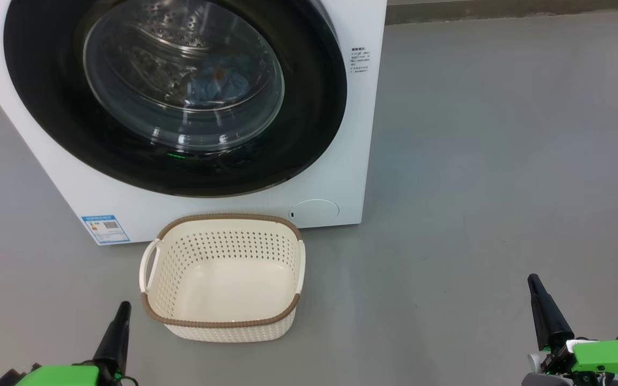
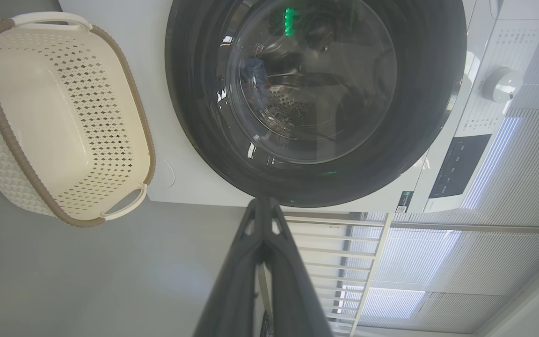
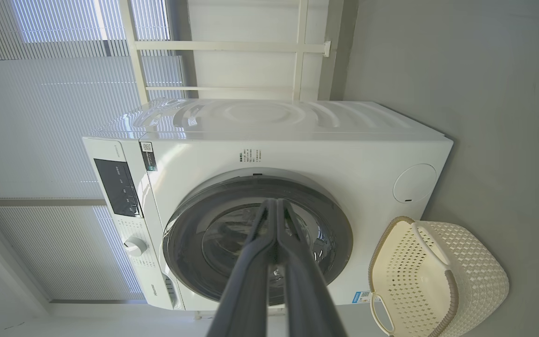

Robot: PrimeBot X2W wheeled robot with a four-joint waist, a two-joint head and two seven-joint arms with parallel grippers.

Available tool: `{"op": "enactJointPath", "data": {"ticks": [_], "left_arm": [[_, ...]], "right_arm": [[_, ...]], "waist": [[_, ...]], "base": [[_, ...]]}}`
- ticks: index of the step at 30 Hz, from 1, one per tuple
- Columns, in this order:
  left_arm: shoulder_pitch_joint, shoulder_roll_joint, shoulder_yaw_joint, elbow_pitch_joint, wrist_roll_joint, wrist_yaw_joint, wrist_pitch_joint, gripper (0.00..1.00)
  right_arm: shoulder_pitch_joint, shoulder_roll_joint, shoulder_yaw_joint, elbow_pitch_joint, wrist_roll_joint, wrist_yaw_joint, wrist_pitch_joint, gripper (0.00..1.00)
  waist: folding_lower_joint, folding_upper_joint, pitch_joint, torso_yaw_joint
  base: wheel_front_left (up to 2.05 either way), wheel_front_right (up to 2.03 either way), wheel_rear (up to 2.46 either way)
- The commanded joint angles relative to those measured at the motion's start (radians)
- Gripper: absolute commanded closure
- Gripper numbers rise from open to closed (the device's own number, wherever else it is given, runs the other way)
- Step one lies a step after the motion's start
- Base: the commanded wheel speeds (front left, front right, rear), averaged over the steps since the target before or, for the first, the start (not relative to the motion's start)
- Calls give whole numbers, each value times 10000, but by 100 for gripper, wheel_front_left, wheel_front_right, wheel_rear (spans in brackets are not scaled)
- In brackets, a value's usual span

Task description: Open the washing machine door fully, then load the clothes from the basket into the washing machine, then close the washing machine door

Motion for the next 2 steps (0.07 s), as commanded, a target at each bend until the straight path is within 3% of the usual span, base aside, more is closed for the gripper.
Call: {"op": "enactJointPath", "data": {"ticks": [1,2], "left_arm": [[-415,260,344,-198,-85,-71,60,100],[-415,260,344,-198,-85,-71,60,100]], "right_arm": [[-408,-24,248,-248,-95,16,56,100],[-408,-23,247,-248,-95,16,56,100]], "waist": [[0,-1,0,0],[0,-1,0,0]], "base": [[0,0,0],[0,0,0]]}}
